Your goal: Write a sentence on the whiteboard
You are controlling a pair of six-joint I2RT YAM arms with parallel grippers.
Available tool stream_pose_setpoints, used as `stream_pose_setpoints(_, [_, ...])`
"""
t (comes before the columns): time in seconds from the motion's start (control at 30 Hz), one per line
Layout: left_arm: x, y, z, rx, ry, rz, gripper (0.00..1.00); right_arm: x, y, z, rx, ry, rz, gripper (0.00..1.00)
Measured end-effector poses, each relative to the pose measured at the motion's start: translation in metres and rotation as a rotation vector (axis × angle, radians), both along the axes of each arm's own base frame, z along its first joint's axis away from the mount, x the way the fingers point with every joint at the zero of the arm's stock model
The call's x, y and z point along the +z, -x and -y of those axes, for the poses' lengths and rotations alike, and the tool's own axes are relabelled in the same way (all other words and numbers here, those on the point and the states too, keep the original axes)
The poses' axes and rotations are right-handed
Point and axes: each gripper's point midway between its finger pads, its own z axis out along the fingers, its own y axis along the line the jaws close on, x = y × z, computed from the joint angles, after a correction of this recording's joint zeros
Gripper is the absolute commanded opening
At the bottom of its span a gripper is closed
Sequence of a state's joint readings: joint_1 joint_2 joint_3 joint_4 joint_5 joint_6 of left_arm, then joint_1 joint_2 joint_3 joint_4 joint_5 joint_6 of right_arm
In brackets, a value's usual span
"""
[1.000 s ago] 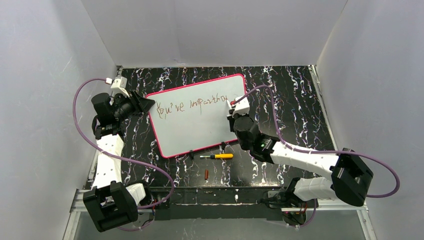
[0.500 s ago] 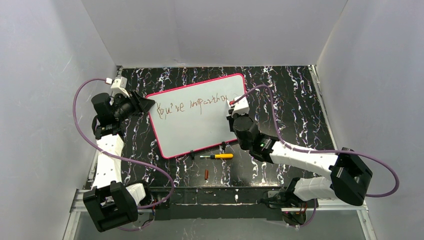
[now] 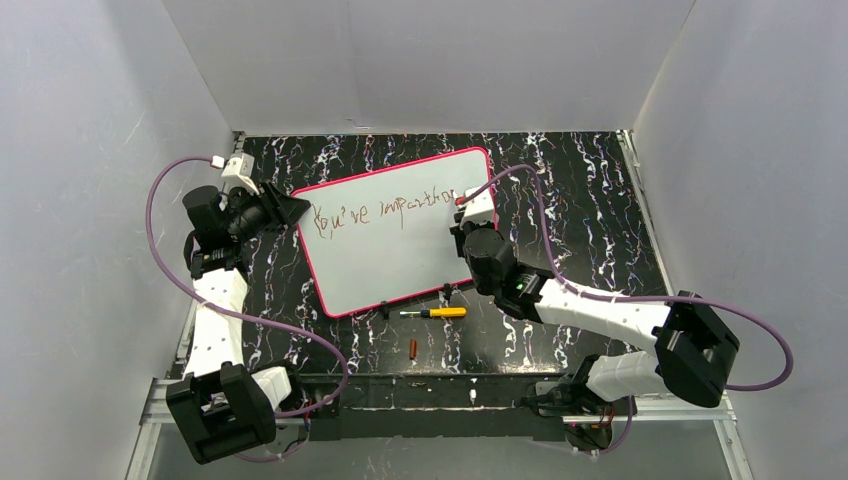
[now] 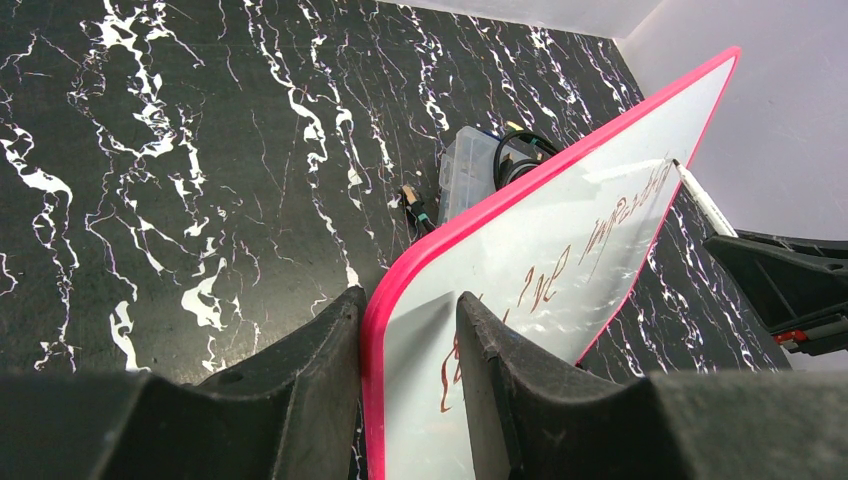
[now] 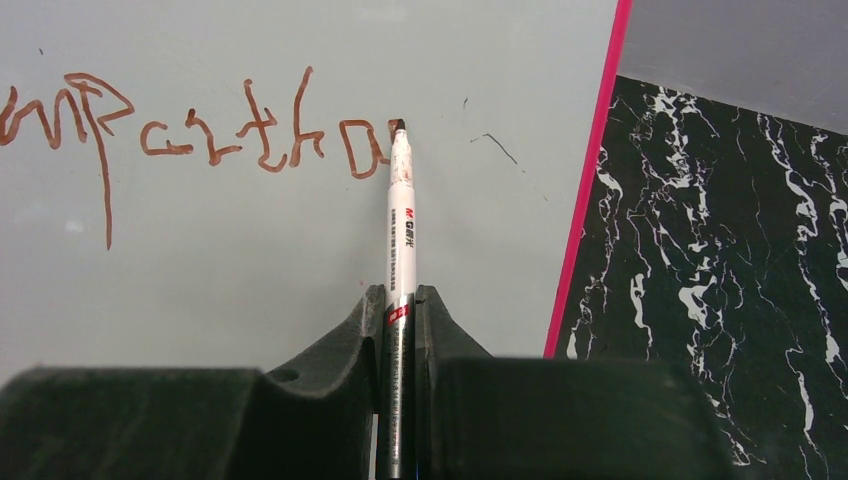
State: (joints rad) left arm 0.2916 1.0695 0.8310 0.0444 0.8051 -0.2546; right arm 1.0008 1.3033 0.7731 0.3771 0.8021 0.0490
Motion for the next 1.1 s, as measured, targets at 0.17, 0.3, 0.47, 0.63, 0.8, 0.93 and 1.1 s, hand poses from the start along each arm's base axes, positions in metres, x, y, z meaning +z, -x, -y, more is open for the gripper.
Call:
stream_pose_setpoints(0.17, [0.0, 0.0, 0.0, 0.0, 0.0, 0.0, 0.36, 0.0, -0.003, 0.005, -0.02, 0.0, 0.001, 0.01])
stream_pose_setpoints(0.3, [0.0, 0.0, 0.0, 0.0, 0.0, 0.0, 0.36, 0.0, -0.006, 0.008, -0.032, -0.004, 0.0, 0.01])
stream_pose_setpoints(0.47, [0.0, 0.0, 0.0, -0.001, 0.0, 0.0, 0.36, -0.001, -0.006, 0.009, -0.034, -0.011, -0.005, 0.01])
stream_pose_setpoints(0.63, [0.0, 0.0, 0.0, 0.0, 0.0, 0.0, 0.36, -0.003, -0.005, 0.01, -0.036, -0.02, -0.016, 0.01])
stream_pose_setpoints(0.8, [0.001, 0.001, 0.0, 0.0, -0.001, 0.003, 0.36, -0.008, 0.002, 0.014, -0.025, -0.036, -0.04, 0.01])
stream_pose_setpoints(0.93, [0.001, 0.001, 0.0, -0.001, -0.001, 0.004, 0.36, -0.016, 0.008, 0.017, -0.016, -0.038, -0.066, 0.01])
stream_pose_setpoints(1.1, [0.001, 0.001, 0.0, -0.001, -0.001, 0.004, 0.36, -0.012, 0.01, 0.018, -0.007, -0.052, -0.07, 0.01])
